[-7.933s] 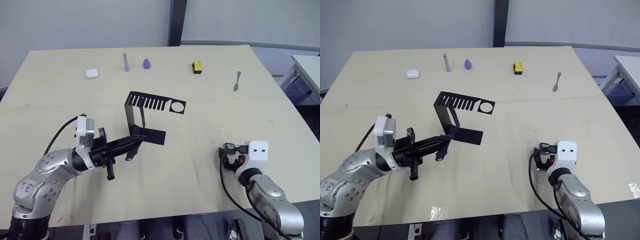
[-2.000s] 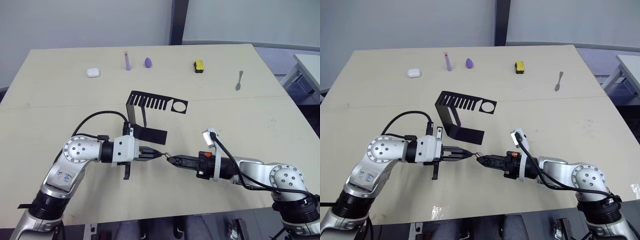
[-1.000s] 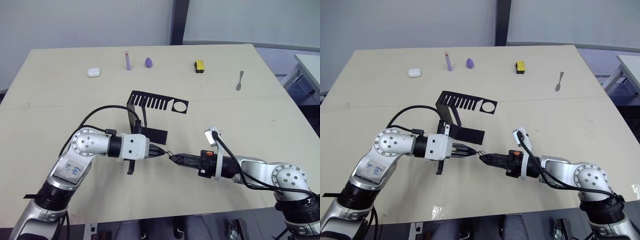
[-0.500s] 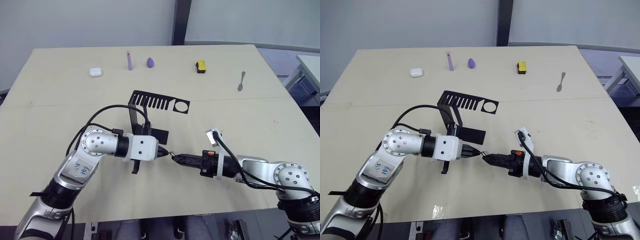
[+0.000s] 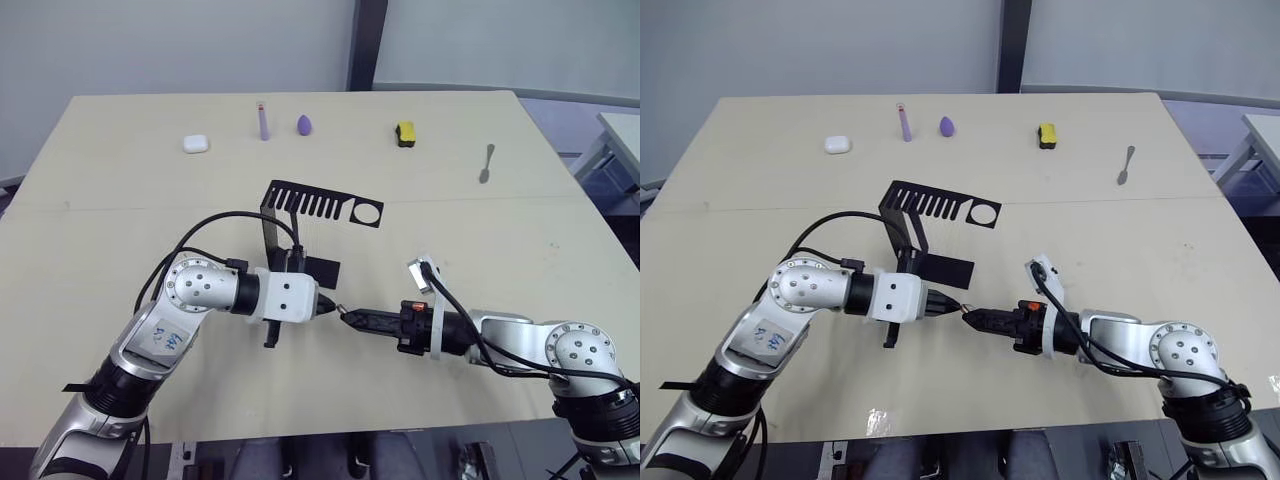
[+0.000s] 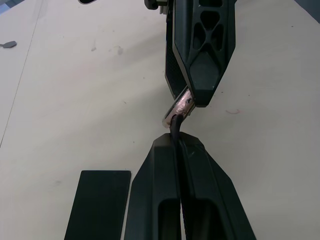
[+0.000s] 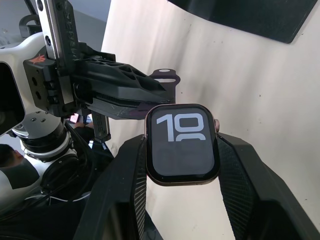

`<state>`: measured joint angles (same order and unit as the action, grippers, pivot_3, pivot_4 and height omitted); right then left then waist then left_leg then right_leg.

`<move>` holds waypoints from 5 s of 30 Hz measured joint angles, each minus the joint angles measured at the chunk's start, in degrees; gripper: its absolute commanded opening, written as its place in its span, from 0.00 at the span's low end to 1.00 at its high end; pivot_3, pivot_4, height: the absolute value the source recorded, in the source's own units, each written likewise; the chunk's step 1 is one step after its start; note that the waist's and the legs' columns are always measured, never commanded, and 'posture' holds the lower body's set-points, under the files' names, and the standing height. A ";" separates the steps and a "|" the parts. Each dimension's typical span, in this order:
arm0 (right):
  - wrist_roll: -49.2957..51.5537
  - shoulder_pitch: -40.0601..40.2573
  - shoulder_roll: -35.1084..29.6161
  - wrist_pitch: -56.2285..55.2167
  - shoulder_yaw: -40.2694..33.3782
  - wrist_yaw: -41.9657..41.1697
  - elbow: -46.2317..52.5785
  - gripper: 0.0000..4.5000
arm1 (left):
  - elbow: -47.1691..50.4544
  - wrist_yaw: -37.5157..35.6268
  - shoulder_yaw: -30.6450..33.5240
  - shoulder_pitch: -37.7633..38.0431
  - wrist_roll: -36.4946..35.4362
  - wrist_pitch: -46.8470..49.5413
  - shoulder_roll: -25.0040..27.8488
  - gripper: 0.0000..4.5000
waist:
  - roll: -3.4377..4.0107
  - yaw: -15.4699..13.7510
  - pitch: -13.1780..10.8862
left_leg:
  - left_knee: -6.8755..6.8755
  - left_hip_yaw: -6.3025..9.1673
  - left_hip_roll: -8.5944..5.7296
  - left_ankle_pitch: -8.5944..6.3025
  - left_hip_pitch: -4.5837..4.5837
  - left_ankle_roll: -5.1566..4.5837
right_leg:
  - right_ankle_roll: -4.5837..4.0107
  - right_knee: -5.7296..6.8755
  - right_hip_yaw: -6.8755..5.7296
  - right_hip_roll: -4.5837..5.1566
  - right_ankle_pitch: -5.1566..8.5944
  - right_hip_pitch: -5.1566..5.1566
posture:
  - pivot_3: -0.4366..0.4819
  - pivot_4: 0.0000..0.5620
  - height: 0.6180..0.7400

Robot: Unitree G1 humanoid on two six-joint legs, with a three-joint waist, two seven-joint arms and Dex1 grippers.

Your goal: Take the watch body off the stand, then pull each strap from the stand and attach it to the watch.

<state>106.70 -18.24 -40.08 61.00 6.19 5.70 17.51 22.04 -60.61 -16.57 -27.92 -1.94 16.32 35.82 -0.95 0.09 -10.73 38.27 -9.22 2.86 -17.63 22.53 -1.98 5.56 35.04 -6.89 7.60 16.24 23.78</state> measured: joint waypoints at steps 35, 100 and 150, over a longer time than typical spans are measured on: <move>0.00 -1.01 0.08 0.22 0.93 0.00 -1.04 0.34 | -0.20 0.51 -2.39 -1.85 2.37 5.87 -1.22 0.00 | 0.00 -0.04 0.00 | 0.03 0.00 0.00 0.01 0.00 -0.01 | 0.00 0.03 -0.04 0.00 0.00 0.00 | 0.48 0.27 1.00; -96.63 -9.22 10.30 -40.87 22.85 -63.62 -6.07 0.34 | -2.57 -11.23 33.82 27.01 -30.41 -7.11 11.87 1.00 | -0.02 1.52 0.01 | 0.02 -0.15 0.01 -0.06 -0.16 0.17 | -0.15 0.50 -0.51 0.10 0.09 0.05 | 0.48 0.27 1.00; -89.34 -0.16 2.95 -73.18 -19.96 -61.05 -45.03 0.99 | -25.06 6.80 49.06 39.21 -23.61 -26.72 2.27 1.00 | 0.07 2.80 -0.03 | -0.24 0.34 -0.22 -0.09 -0.40 0.09 | -0.13 0.25 -1.03 1.00 0.11 -0.54 | 0.48 0.27 1.00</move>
<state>17.35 -18.39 -37.12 -12.17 -13.78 -55.36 -27.52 -3.02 -53.81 32.49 11.30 -25.55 -10.39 38.09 -0.88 2.89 -10.76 38.03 -8.88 2.64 -17.72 22.13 -1.89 5.44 35.29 -7.92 8.61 16.34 23.24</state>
